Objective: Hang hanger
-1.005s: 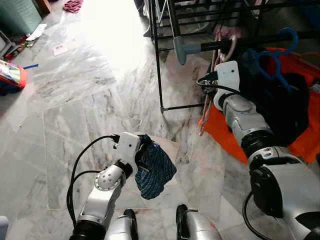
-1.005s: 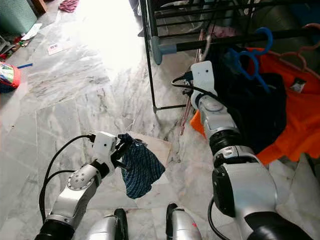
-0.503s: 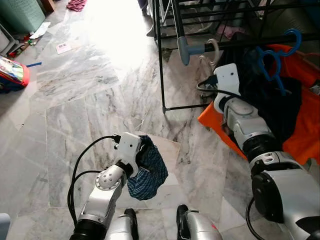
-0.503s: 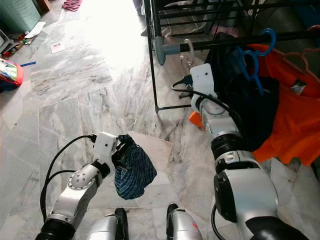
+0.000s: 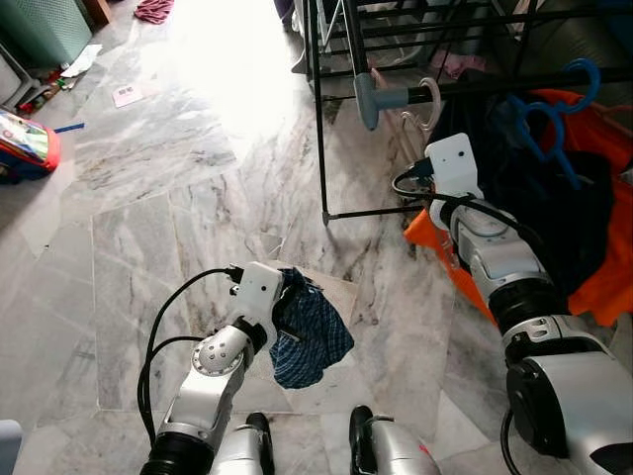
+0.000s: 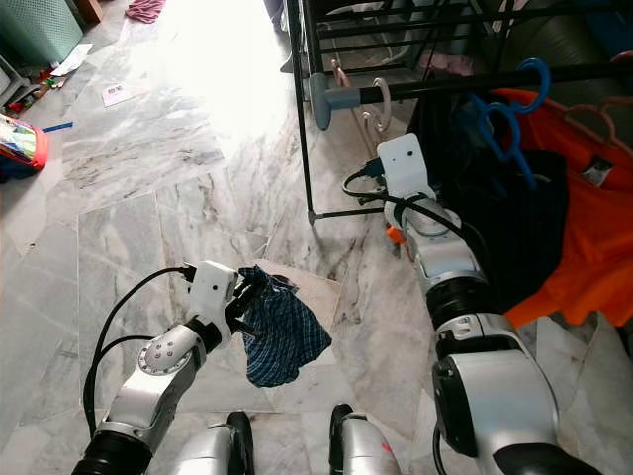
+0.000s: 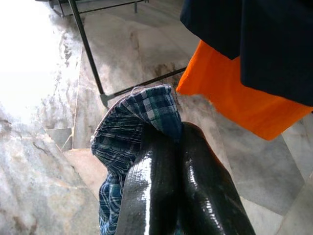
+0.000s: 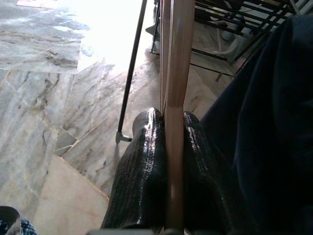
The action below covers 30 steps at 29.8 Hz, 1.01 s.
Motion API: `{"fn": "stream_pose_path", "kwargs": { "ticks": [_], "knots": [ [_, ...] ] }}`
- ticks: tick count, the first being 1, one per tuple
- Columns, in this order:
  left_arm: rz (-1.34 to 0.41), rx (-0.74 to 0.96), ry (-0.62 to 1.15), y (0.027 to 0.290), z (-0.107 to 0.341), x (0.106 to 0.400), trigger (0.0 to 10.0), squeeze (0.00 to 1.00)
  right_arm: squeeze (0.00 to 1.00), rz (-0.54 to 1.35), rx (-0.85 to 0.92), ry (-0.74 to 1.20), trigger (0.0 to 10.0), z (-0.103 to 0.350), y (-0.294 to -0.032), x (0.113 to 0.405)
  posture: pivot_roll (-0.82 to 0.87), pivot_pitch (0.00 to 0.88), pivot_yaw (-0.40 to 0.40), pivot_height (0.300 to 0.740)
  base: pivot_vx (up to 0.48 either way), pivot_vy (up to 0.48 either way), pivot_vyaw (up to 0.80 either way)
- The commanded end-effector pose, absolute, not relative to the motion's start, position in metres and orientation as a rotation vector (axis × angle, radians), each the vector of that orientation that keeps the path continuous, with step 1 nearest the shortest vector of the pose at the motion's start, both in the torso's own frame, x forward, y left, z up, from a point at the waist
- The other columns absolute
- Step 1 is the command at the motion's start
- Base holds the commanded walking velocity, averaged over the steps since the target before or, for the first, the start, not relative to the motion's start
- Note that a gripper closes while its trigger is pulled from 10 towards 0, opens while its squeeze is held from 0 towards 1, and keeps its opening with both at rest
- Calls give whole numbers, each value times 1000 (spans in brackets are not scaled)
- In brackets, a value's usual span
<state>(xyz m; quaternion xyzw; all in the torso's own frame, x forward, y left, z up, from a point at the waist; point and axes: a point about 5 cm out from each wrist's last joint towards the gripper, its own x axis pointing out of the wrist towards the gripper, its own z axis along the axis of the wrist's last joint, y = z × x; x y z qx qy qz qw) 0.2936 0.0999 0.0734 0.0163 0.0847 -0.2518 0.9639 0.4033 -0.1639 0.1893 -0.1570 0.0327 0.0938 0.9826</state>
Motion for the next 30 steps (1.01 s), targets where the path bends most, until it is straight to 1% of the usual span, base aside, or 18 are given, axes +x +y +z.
{"fn": "stream_pose_path", "kwargs": {
  "ticks": [1,2,3,4,13,14,16,17,18,19,20,21,24,25,27,28,29,30],
  "knots": [
    [-507,43,200,102,67,291,10000,0,0,187,-338,135,3294,171,-168,398,-60,271,66,740,0,0,0],
    [-507,44,201,102,67,292,10000,0,0,184,-350,132,3569,172,-169,398,-61,271,66,740,0,0,0],
    [-507,44,202,101,67,292,10000,0,0,180,-371,126,9882,172,-169,398,-62,269,66,740,0,0,0],
    [-506,45,202,101,67,292,10000,0,0,176,-378,119,10000,173,-170,398,-62,269,66,740,0,0,0],
    [-507,46,201,100,67,293,10000,0,8,185,-383,113,10000,173,-170,395,-65,268,65,740,0,0,0],
    [-506,47,202,100,67,293,10000,0,482,181,-384,113,10000,173,-171,394,-65,268,65,740,0,0,0],
    [-506,48,202,100,67,293,10000,0,443,172,-385,113,10000,173,-174,394,-64,268,65,740,0,0,0],
    [-506,48,203,100,67,293,10000,0,620,166,-384,114,10000,173,-175,393,-65,266,65,740,0,0,0],
    [-506,48,203,100,67,293,10000,0,620,164,-384,114,10000,172,-175,393,-65,266,65,740,0,0,0],
    [-506,49,203,100,67,294,10000,0,729,162,-385,114,10000,172,-176,393,-65,264,66,740,0,0,0],
    [-506,49,203,100,67,294,10000,0,729,162,-385,114,10000,172,-176,393,-65,264,66,740,0,0,0],
    [-506,50,203,100,67,294,10000,0,1000,160,-389,114,10000,172,-176,393,-65,263,66,740,0,0,0],
    [-506,51,203,100,67,294,10000,0,1000,154,-410,111,10000,173,-177,392,-65,262,66,740,0,0,0],
    [-506,51,202,100,67,295,10000,0,804,147,-424,107,10000,174,-178,393,-65,260,67,740,0,0,0],
    [-506,51,202,100,67,295,10000,0,796,142,-432,106,10000,175,-179,393,-66,259,66,740,0,0,0],
    [-506,52,202,100,67,295,10000,0,537,136,-440,103,10000,175,-180,393,-67,258,66,740,0,0,0],
    [-506,53,202,100,67,295,10000,0,416,128,-446,100,10000,176,-181,393,-68,258,67,740,0,0,0],
    [-506,53,202,100,67,296,10000,0,392,127,-447,98,10000,176,-181,393,-68,257,67,740,0,0,0]
  ]
}}
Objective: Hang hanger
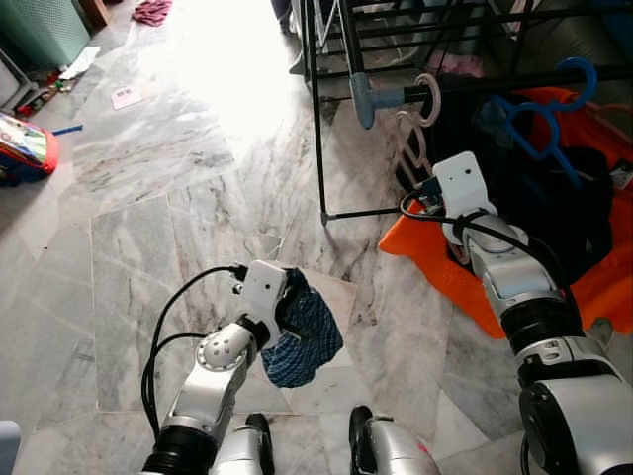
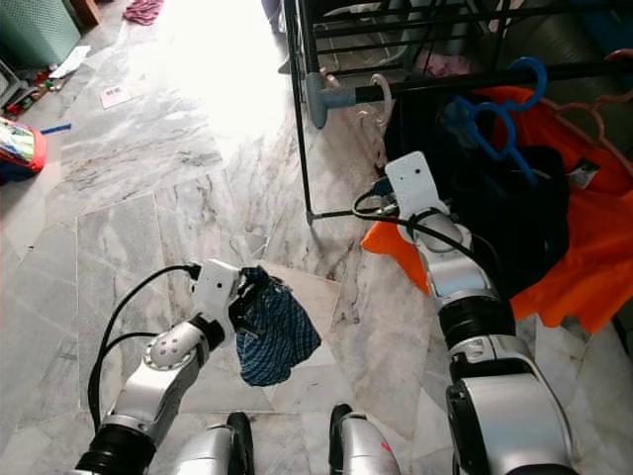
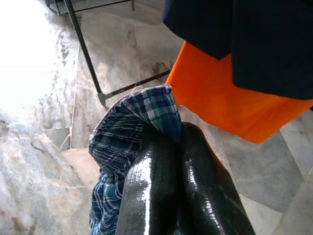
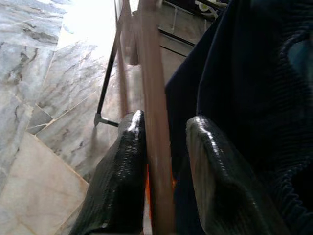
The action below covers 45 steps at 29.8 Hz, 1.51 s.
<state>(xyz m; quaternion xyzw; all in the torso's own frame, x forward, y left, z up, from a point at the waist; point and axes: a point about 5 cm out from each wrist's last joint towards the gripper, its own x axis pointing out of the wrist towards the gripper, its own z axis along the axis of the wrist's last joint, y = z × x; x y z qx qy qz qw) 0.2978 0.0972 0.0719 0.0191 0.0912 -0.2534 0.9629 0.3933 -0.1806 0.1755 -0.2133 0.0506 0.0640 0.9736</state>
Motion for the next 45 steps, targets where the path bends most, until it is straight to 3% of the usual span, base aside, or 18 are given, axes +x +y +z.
{"fn": "stream_pose_path", "kwargs": {
  "ticks": [1,2,4,5,28,29,30,31,32,33,45],
  "knots": [
    [-506,53,202,100,67,296,10000,0,349,127,-449,97,10000,177,-181,393,-68,257,67,740,0,0,0],
    [-506,53,202,100,67,296,10000,0,255,126,-450,96,10000,177,-181,393,-68,256,68,740,0,0,0],
    [-505,53,201,99,67,296,10000,0,255,126,-452,96,10000,177,-181,393,-68,256,68,740,0,0,0],
    [-506,53,200,99,67,296,10000,0,16,128,-456,91,10000,178,-181,394,-67,256,68,740,0,0,0],
    [-497,66,199,100,66,296,10000,0,0,172,-431,65,10000,194,-172,405,-56,251,65,740,0,0,0],
    [-498,68,199,100,66,296,10000,0,0,178,-428,64,4902,195,-170,406,-56,251,66,740,0,0,0],
    [-499,69,199,100,66,296,10000,0,0,182,-427,63,4902,195,-170,406,-56,251,66,740,0,0,0],
    [-499,70,199,100,66,297,10000,0,0,184,-423,61,1765,196,-169,406,-55,250,66,740,0,0,0],
    [-500,70,199,100,66,297,10000,0,0,186,-421,60,1765,196,-168,407,-55,250,66,740,0,0,0],
    [-500,72,198,100,67,297,10000,0,0,188,-415,59,0,197,-168,407,-55,250,65,740,0,0,0],
    [-497,82,196,100,66,297,10000,0,0,181,-347,63,0,200,-169,410,-51,245,61,740,0,0,0]
  ]
}}
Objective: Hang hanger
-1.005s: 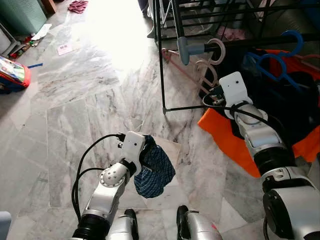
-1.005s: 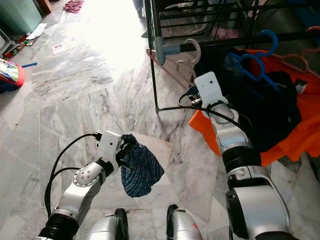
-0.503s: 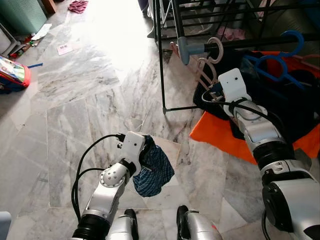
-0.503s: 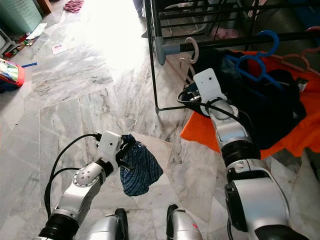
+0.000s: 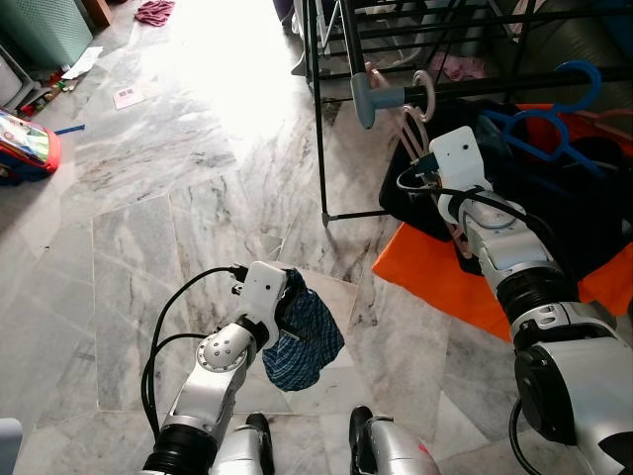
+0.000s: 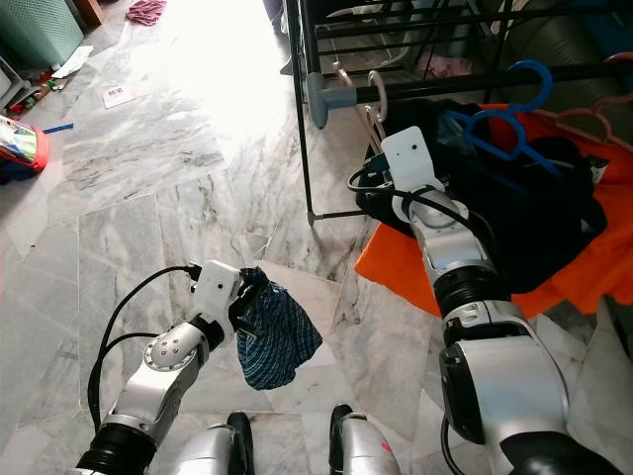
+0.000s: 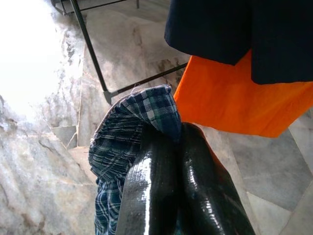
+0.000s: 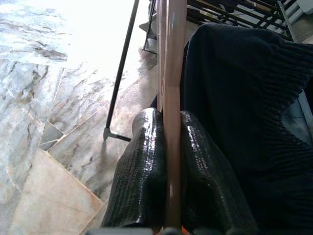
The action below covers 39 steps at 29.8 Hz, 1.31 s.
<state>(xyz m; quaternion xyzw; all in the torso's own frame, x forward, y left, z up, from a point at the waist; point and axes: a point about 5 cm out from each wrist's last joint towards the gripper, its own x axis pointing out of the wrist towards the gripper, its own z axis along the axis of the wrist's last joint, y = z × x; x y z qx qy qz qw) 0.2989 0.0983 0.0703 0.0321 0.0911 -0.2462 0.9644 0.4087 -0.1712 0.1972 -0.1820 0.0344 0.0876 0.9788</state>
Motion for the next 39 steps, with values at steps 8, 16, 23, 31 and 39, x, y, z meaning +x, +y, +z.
{"fn": "stream_pose_path", "kwargs": {
  "ticks": [8,16,23,31,39],
  "knots": [
    [-497,88,197,99,66,297,10000,0,0,167,-342,69,0,198,-172,410,-56,241,62,740,0,0,0],
    [-499,93,190,95,67,302,10000,0,0,128,-335,-36,0,216,-177,408,-77,226,61,740,0,0,0],
    [-501,90,177,92,69,306,10000,0,0,95,-319,-63,0,204,-185,393,-94,218,65,740,0,0,0],
    [-523,84,165,89,69,307,10000,0,0,48,-291,-27,0,173,-204,362,-131,210,82,740,0,0,0],
    [-565,85,165,81,68,310,10000,0,0,18,-301,15,1098,157,-217,335,-178,212,98,740,0,0,0]
  ]
}}
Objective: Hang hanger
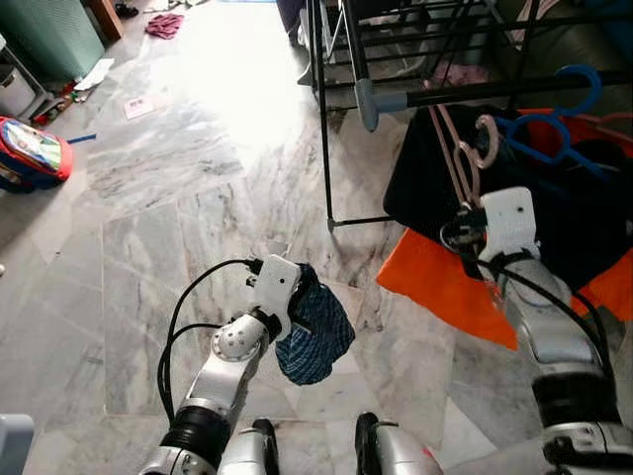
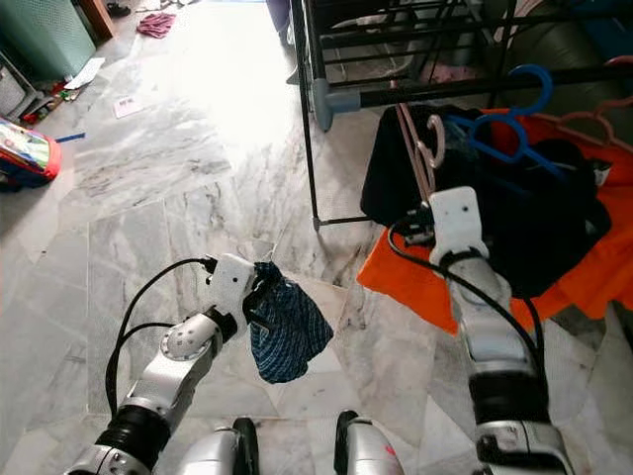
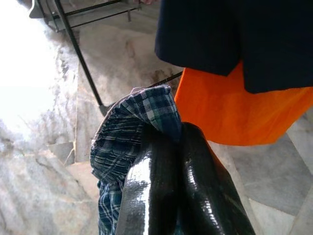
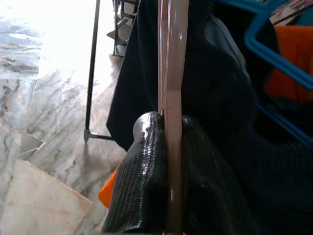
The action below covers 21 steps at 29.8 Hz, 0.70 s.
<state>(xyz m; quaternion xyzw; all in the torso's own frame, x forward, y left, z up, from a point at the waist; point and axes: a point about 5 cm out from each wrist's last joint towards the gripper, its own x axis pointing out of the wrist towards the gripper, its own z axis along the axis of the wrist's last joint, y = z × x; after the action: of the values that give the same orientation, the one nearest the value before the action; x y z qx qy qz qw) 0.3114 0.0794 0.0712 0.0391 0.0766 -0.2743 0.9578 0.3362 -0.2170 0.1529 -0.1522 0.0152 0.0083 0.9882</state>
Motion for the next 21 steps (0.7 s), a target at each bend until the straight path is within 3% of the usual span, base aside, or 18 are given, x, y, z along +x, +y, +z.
{"fn": "stream_pose_path", "kwargs": {
  "ticks": [1,2,5,6,8,17,21],
  "knots": [
    [-598,94,162,78,66,307,10000,0,0,23,-308,39,2902,149,-218,324,-193,220,101,740,0,0,0],
    [-615,98,163,77,65,305,10000,0,0,28,-309,53,3608,144,-218,319,-199,225,103,740,0,0,0],
    [-633,103,169,76,62,302,10000,0,0,38,-314,80,4392,137,-218,311,-205,226,105,740,0,0,0],
    [-642,115,178,79,58,300,10000,0,0,63,-322,104,8784,129,-213,305,-207,230,96,740,0,0,0],
    [-630,146,187,88,51,298,10000,0,0,130,-320,152,10000,112,-201,294,-184,215,86,740,0,0,0],
    [-426,166,171,127,46,301,10000,0,0,281,-258,225,10000,79,-160,276,-112,195,90,740,0,0,0],
    [-452,188,186,129,39,295,10000,0,0,265,-266,262,10000,62,-154,268,-92,201,66,740,0,0,0]
  ]
}}
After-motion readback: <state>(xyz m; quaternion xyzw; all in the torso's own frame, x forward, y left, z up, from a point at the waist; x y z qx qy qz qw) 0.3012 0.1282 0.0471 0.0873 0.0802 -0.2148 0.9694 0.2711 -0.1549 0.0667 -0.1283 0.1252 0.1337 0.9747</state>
